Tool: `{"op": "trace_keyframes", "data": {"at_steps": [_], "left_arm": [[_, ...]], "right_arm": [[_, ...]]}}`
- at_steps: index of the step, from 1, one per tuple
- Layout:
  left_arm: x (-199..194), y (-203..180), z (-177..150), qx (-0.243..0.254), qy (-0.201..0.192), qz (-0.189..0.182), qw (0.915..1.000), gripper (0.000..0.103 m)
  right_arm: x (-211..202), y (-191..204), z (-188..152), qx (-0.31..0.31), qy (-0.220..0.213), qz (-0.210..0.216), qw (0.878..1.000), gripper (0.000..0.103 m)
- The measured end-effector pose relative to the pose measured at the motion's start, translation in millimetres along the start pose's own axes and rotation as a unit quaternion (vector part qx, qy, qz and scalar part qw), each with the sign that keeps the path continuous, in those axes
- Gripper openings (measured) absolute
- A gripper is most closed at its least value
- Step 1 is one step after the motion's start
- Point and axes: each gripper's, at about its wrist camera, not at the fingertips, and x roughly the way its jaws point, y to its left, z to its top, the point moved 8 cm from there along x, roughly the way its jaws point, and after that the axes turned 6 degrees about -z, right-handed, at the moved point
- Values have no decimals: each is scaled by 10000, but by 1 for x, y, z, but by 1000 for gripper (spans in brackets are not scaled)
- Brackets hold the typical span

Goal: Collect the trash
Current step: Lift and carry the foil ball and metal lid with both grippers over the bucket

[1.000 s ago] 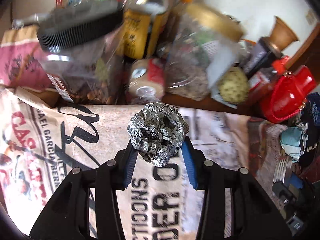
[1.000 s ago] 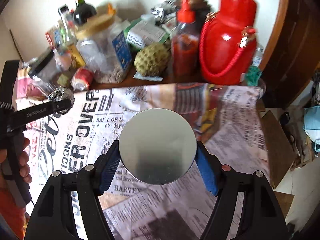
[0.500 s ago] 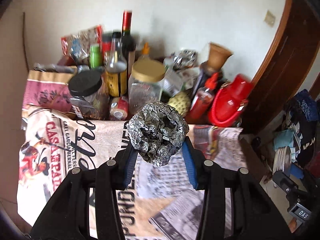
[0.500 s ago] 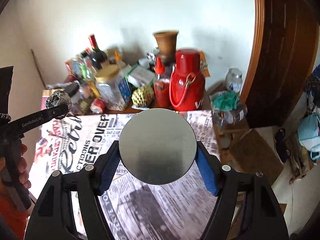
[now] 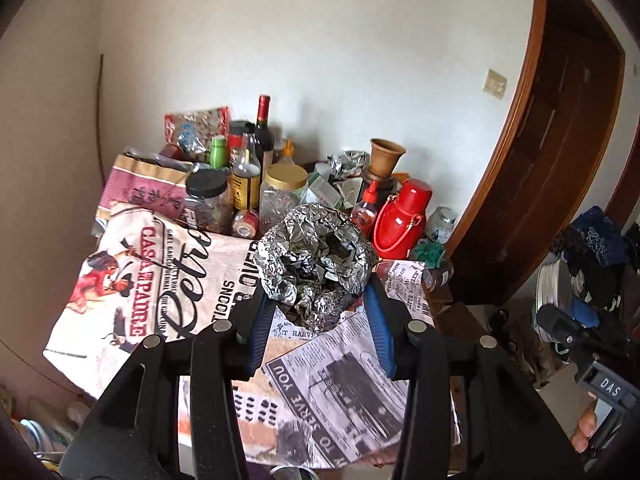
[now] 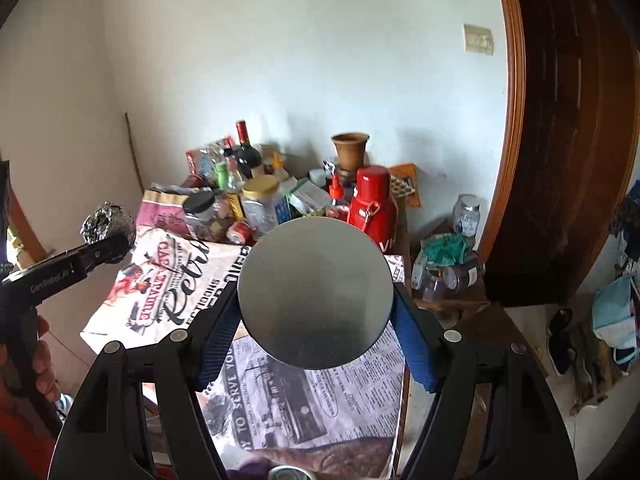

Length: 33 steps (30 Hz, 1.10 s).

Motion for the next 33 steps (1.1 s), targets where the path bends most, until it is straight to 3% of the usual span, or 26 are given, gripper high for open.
{"op": "trace_keyframes", "data": {"at_steps": [7, 13, 25, 33], "left_arm": [[-50, -2, -13, 182, -186, -96, 9996, 44], [-85, 8, -35, 462, -206, -248, 9984, 44], [-172, 47, -119, 833, 135, -848, 9928, 44], [-186, 64, -184, 807, 793, -908, 9894, 44]], "right_arm": [[-44, 14, -5, 112, -337, -85, 9993, 70], [-73, 39, -32, 320, -372, -295, 9984, 70], [-142, 110, -114, 651, -289, -594, 9957, 70], [-167, 131, -171, 706, 269, -738, 9944, 70]]}}
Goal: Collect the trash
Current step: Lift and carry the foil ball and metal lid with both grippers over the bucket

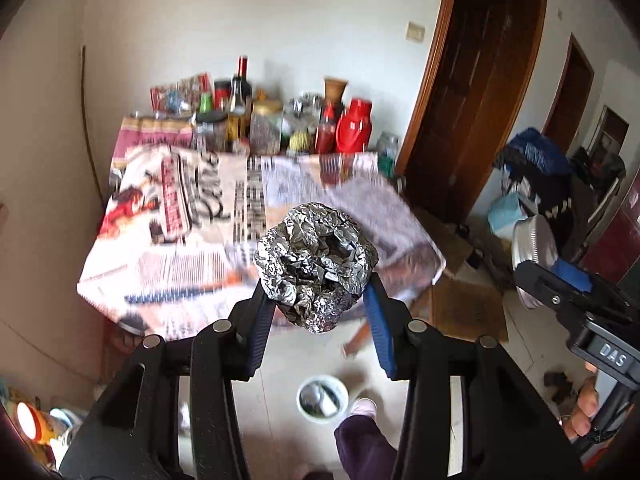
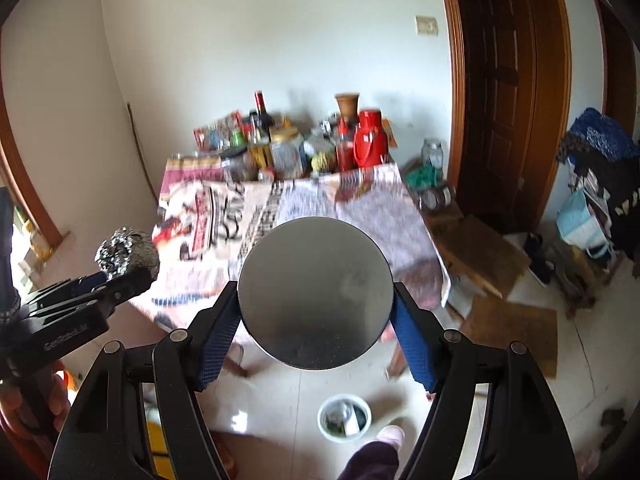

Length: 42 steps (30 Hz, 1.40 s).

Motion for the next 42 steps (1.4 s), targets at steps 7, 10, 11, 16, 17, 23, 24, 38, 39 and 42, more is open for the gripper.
{"op": "trace_keyframes", "data": {"at_steps": [7, 10, 11, 16, 17, 23, 24, 38, 39, 42], "left_arm": [[12, -2, -36, -68, 391, 52, 9992, 44], [27, -3, -49, -169, 568, 136, 9982, 44], [32, -4, -53, -209, 615, 145, 9978, 44], [72, -1, -81, -413, 857, 241, 9952, 44], [83, 0, -89, -452, 922, 276, 9943, 44], [148, 17, -144, -706, 1261, 487, 9883, 44], [159, 21, -156, -742, 1341, 515, 9868, 44], [299, 64, -330, -1078, 2398, 704, 9622, 44], [306, 68, -340, -1116, 2452, 721, 9603, 44], [321, 80, -363, -1214, 2592, 787, 9549, 44]], "right_arm": [[17, -12, -34, 68, 512, 98, 9986, 70], [32, -14, -52, 52, 780, 205, 9967, 70], [42, -15, -58, 13, 908, 250, 9956, 70], [79, -20, -93, -277, 1292, 337, 9907, 70], [88, -22, -103, -352, 1392, 351, 9890, 70], [140, -35, -160, -785, 1840, 369, 9791, 70], [150, -38, -171, -808, 1929, 372, 9772, 70], [308, -50, -297, -1204, 2343, 372, 9640, 70], [315, -47, -301, -1189, 2337, 418, 9641, 70], [336, -41, -316, -1130, 2371, 573, 9632, 70]]}}
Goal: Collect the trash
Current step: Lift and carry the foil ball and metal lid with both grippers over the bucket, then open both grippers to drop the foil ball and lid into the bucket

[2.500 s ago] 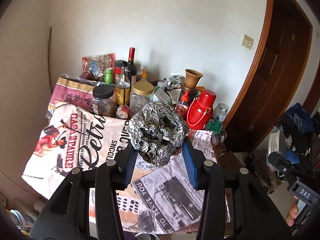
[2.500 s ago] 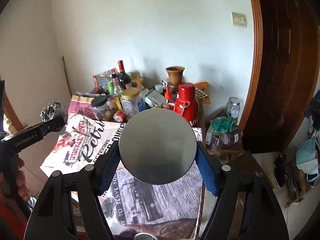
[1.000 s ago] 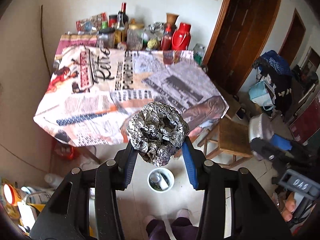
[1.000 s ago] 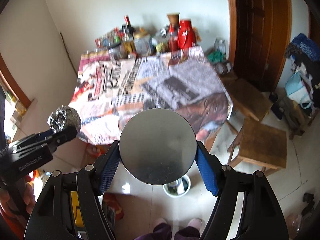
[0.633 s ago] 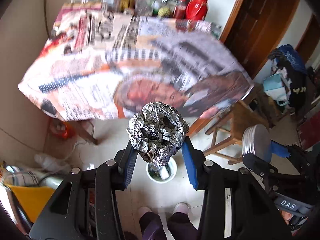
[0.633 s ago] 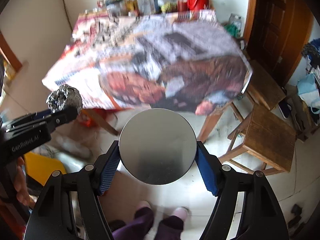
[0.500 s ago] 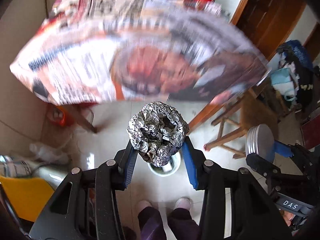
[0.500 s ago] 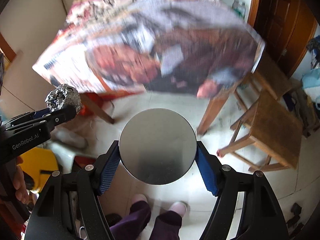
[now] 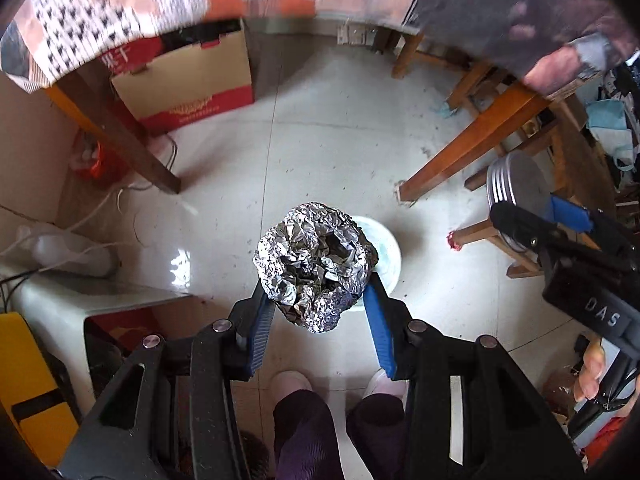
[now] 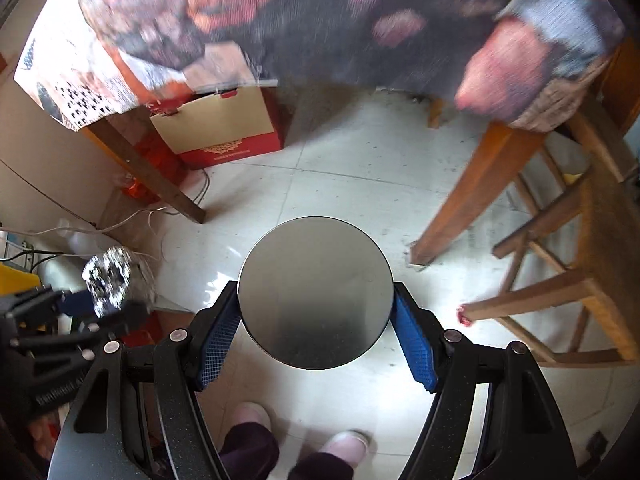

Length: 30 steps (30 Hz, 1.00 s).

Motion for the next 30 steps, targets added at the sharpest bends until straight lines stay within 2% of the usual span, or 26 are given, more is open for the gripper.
{"op": "trace_keyframes", "data": {"at_steps": [4, 9, 14, 19, 23, 24, 27, 30], "left_arm": [[21, 9, 3, -81, 41, -17, 10000, 44], [40, 2, 17, 134, -2, 43, 9999, 44], [57, -14, 28, 373, 135, -69, 9992, 44], [63, -44, 32, 533, 361, -279, 9975, 45], [66, -59, 30, 287, 754, -315, 9962, 61], [63, -61, 29, 186, 800, -369, 9959, 61], [45, -70, 30, -40, 836, -544, 9950, 61], [11, -79, 34, -17, 700, -375, 9968, 61]], "right_arm": [[22, 5, -4, 17, 134, 134, 9998, 70], [40, 2, -12, 443, 541, 595, 9958, 71], [35, -16, -18, 589, 625, 491, 9951, 71], [12, -40, -16, 777, 616, 395, 9943, 71], [-13, -51, -8, 886, 554, 382, 9938, 71], [-20, -53, -6, 891, 531, 371, 9939, 71], [-47, -58, 3, 893, 418, 377, 9944, 71], [-80, -62, 13, 857, 294, 383, 9952, 71]]}}
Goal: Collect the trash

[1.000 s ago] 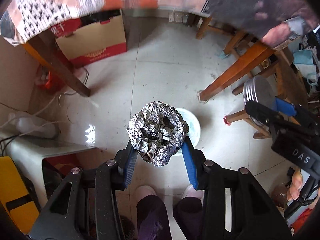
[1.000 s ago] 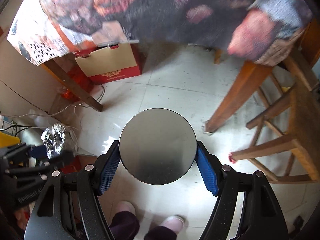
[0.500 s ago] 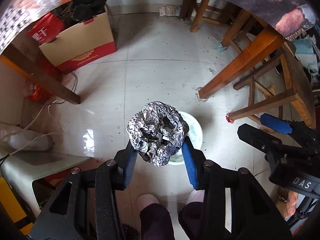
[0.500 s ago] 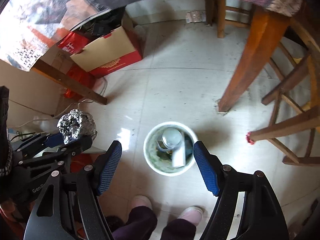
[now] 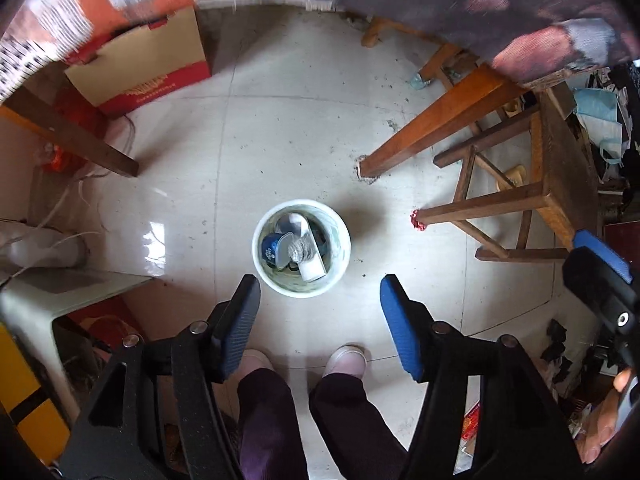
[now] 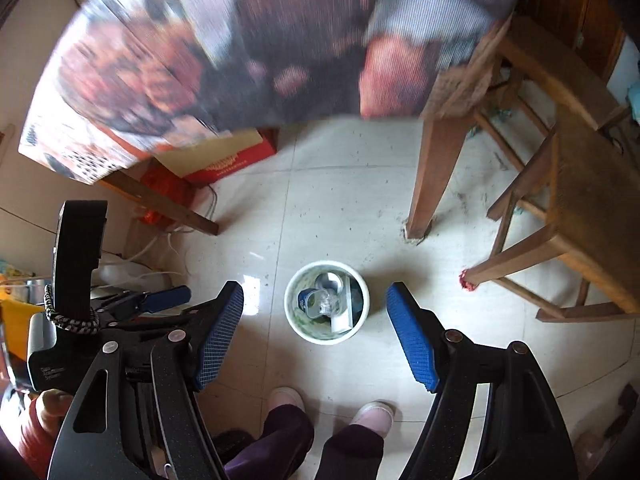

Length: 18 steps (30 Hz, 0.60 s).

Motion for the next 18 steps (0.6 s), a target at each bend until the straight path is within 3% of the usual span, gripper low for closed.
{"op": "trace_keyframes", "data": {"at_steps": [7, 11, 14, 18], "left_arm": [[-120, -35, -8, -18, -492, 222, 9985, 61], [-205, -57, -13, -28, -1030, 206, 9945, 61], [-276, -75, -18, 48, -1560, 152, 9876, 61], [-373, -94, -31, 319, -2364, 105, 9711, 61]], "right_arm": [[-102, 7, 19, -221, -349, 83, 9991, 71], [-173, 18, 31, -395, -727, 116, 9965, 71], [-235, 32, 36, -536, -1132, 175, 9920, 71], [-308, 50, 36, -645, -1741, 205, 9824, 71]]}}
